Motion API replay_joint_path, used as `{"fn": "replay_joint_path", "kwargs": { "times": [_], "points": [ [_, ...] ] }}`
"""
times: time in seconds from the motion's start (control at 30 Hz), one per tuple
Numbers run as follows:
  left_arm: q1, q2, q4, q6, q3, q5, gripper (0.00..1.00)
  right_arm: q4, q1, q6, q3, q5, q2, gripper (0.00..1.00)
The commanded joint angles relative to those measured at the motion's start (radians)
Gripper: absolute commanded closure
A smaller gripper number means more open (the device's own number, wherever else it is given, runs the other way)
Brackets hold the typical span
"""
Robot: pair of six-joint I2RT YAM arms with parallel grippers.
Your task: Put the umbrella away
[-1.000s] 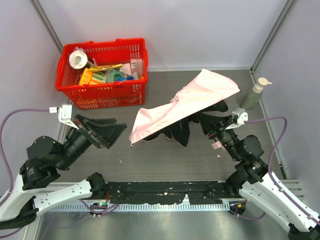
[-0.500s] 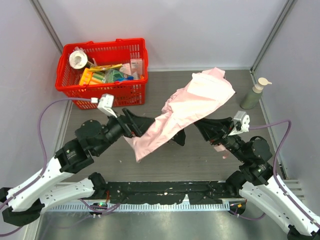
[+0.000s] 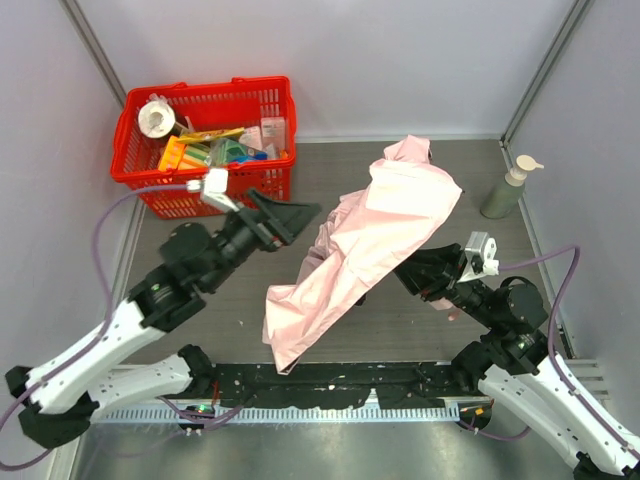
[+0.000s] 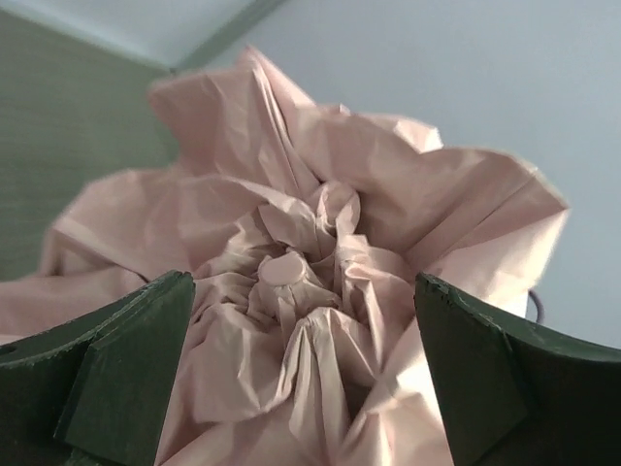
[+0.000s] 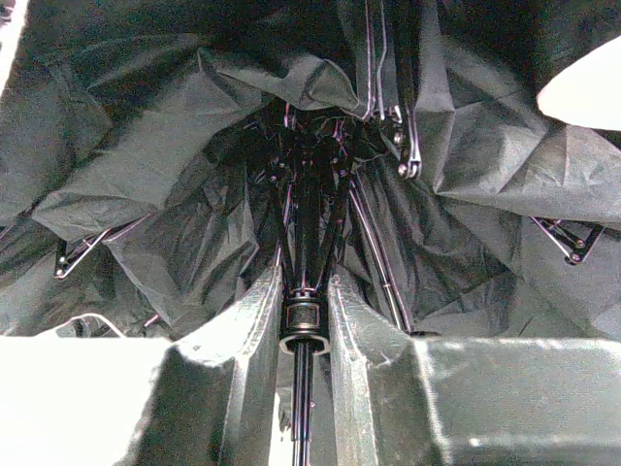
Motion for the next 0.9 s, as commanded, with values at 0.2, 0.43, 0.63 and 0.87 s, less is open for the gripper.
{"fn": "replay_joint_path", "kwargs": {
  "times": [0.2,0.43,0.63,0.87],
  "points": [
    [0.04,0.266,0.464,-0.165,-0.062,0.518,0.0,0.133,-0.002,0.023,0.039,-0.037,0.028,0.99],
    [0.044,0.38,0.584,-0.117,-0.007,0.596,0.62,0.095,0.0,0.067,0.028,-0.071,0.055,0.99],
    [0.044,0.293,0.196,0.252,0.094,0.38,1.0,-0.345,0.0,0.22,0.138,0.149,0.12,0.64],
    [0.044,0.11,0.03,0.639,0.017,0.107,1.0,-0.85,0.003,0.339,0.27,0.356,0.128,0.45]
  ]
}}
